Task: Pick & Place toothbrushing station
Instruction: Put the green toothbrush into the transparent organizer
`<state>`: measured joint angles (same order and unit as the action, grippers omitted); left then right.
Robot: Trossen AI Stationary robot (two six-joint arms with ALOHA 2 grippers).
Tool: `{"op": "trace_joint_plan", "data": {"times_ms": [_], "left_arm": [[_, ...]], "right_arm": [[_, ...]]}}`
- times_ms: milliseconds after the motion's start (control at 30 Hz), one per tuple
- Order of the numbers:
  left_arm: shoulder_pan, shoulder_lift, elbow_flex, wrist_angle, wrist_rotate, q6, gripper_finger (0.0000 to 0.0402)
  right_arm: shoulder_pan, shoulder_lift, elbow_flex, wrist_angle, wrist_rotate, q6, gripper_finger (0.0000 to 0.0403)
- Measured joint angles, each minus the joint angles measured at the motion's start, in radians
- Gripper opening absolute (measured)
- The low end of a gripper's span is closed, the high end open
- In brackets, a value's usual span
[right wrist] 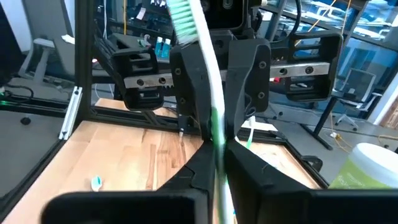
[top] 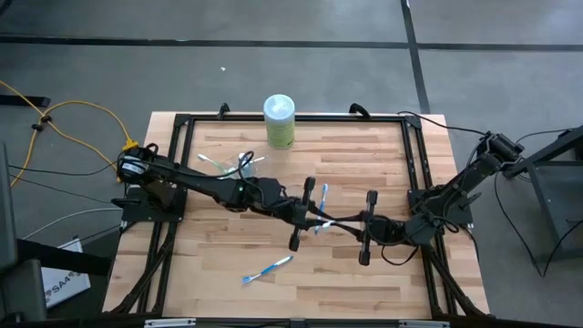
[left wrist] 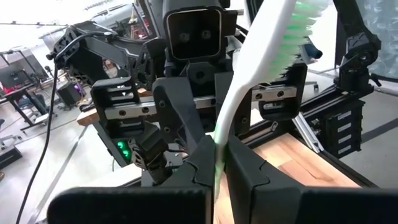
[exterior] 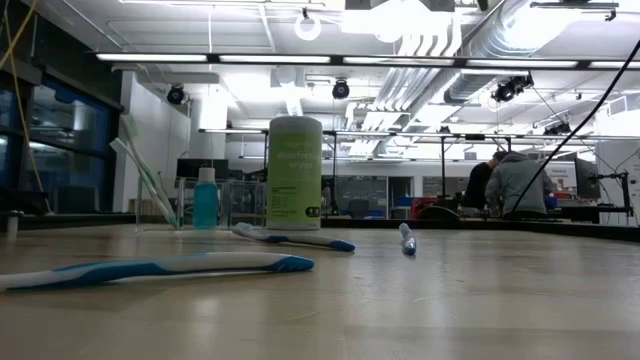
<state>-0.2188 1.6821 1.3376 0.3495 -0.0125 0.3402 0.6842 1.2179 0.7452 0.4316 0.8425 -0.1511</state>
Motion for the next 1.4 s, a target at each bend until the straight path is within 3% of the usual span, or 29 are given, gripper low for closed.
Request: {"op": "trace_joint_plan", "data": {"times_ms": [433,800,1067,1267,1400], "left_arm": [[0.001,0.0,0.0,-0.009,-0.054,-0.013,0.0007],[0.003,-0.04,0.0,-0.152,-0.157,-0.024,0.0007],[-0.003,-0.104,0.0,-0.248,-0.2,-0.024,0.0007],[-0.025,-0.159,0.0,-0.384,-0.354,-0.033,0.0007],[-0.012,-0.193,0.0,-0.492,-0.362,-0.122,0.0007]], "right_arm": [[-0.046,0.0,0.001,-0.168,-0.009,0.276,0.0147],[-0.051,0.0,0.001,-0.285,0.027,0.35,0.0231],[-0.068,0.0,0.001,-0.448,0.102,0.473,0.0256],[-0.103,0.0,0.0,-0.589,0.105,0.601,0.0258],[-0.119,0.0,0.0,-0.617,0.09,0.651,0.0259]]}}
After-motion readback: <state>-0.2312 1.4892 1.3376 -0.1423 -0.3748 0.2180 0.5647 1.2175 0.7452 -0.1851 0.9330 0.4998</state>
